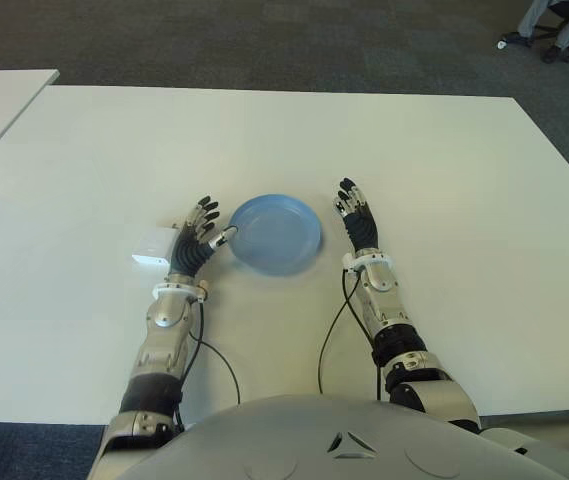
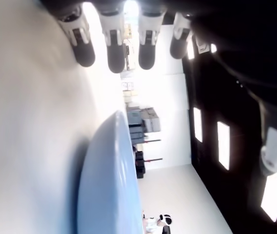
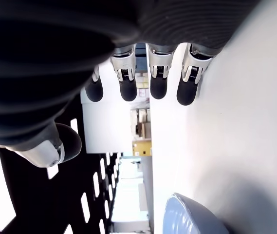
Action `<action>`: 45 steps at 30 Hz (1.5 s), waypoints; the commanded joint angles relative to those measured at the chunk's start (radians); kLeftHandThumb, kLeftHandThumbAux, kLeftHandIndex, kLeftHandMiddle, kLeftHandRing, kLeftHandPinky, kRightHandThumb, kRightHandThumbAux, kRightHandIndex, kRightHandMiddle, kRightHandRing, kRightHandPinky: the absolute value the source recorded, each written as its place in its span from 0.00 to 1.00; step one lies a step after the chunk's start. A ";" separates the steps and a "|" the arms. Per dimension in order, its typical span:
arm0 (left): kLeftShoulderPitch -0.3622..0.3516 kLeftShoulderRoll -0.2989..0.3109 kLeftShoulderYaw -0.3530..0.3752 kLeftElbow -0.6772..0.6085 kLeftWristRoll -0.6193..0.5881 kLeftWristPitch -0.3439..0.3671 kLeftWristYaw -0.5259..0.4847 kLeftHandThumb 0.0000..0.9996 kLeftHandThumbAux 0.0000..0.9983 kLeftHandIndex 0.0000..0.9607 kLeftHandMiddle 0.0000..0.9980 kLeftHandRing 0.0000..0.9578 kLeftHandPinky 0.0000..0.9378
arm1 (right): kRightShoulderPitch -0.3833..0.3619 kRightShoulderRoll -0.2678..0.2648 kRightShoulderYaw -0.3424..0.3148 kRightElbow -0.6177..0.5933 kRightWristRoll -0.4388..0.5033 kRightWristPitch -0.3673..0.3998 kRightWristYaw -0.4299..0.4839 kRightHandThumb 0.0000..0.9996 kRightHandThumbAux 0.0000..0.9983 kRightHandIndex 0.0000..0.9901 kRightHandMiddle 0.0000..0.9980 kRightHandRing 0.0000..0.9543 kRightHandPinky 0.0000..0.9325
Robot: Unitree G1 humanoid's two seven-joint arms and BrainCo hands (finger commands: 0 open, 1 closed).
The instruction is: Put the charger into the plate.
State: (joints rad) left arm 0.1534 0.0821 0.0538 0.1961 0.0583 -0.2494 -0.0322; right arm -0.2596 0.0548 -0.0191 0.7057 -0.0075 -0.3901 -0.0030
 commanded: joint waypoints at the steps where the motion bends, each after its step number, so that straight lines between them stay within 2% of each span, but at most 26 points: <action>1: 0.132 -0.015 -0.004 -0.336 0.023 0.250 0.028 0.07 0.65 0.04 0.17 0.19 0.23 | 0.003 0.011 0.006 0.039 -0.005 0.051 -0.006 0.00 0.49 0.04 0.03 0.02 0.02; 9: 0.195 -0.030 -0.004 -0.488 0.050 0.282 0.062 0.15 0.68 0.05 0.18 0.20 0.22 | -0.003 0.017 0.004 0.050 -0.001 0.044 -0.004 0.00 0.49 0.04 0.03 0.01 0.02; 15: 0.245 -0.028 -0.029 -0.602 0.116 0.266 0.085 0.19 0.67 0.06 0.17 0.19 0.22 | -0.004 0.023 0.002 0.056 0.004 0.041 -0.004 0.00 0.48 0.04 0.03 0.01 0.02; 19: 0.303 -0.036 -0.055 -0.707 0.158 0.262 0.095 0.22 0.66 0.05 0.16 0.19 0.22 | -0.005 0.024 0.002 0.060 0.006 0.038 -0.004 0.00 0.48 0.03 0.03 0.01 0.02; 23: 0.336 -0.032 -0.061 -0.725 0.222 0.195 0.133 0.28 0.63 0.05 0.17 0.19 0.21 | -0.007 0.024 0.001 0.064 0.005 0.038 -0.006 0.00 0.48 0.03 0.03 0.01 0.02; 28: 0.375 -0.028 -0.053 -0.693 0.349 0.066 0.240 0.35 0.59 0.06 0.19 0.21 0.22 | -0.008 0.023 0.001 0.063 0.003 0.039 -0.009 0.00 0.48 0.03 0.03 0.01 0.02; 33: 0.392 -0.033 -0.043 -0.662 0.465 0.015 0.338 0.38 0.57 0.08 0.21 0.23 0.24 | -0.009 0.021 0.003 0.064 0.001 0.040 -0.011 0.00 0.48 0.03 0.03 0.01 0.02; 37: 0.382 -0.028 -0.018 -0.582 0.542 -0.031 0.447 0.41 0.55 0.10 0.22 0.23 0.22 | -0.009 0.020 0.003 0.065 0.001 0.035 -0.011 0.00 0.48 0.03 0.03 0.01 0.02; 41: 0.329 -0.003 0.003 -0.460 0.641 -0.051 0.579 0.42 0.54 0.12 0.22 0.23 0.19 | -0.013 0.019 0.000 0.072 0.004 0.032 -0.008 0.00 0.48 0.04 0.03 0.02 0.02; 45: 0.173 0.076 -0.001 -0.182 0.817 0.023 0.795 0.43 0.50 0.12 0.18 0.18 0.10 | -0.018 0.018 -0.003 0.077 0.007 0.031 -0.005 0.00 0.48 0.04 0.03 0.02 0.02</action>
State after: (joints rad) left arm 0.4585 0.0915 0.0532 -0.2172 0.7254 -0.2848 0.5913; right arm -0.2864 0.0640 -0.0196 0.7459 -0.0059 -0.3914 -0.0093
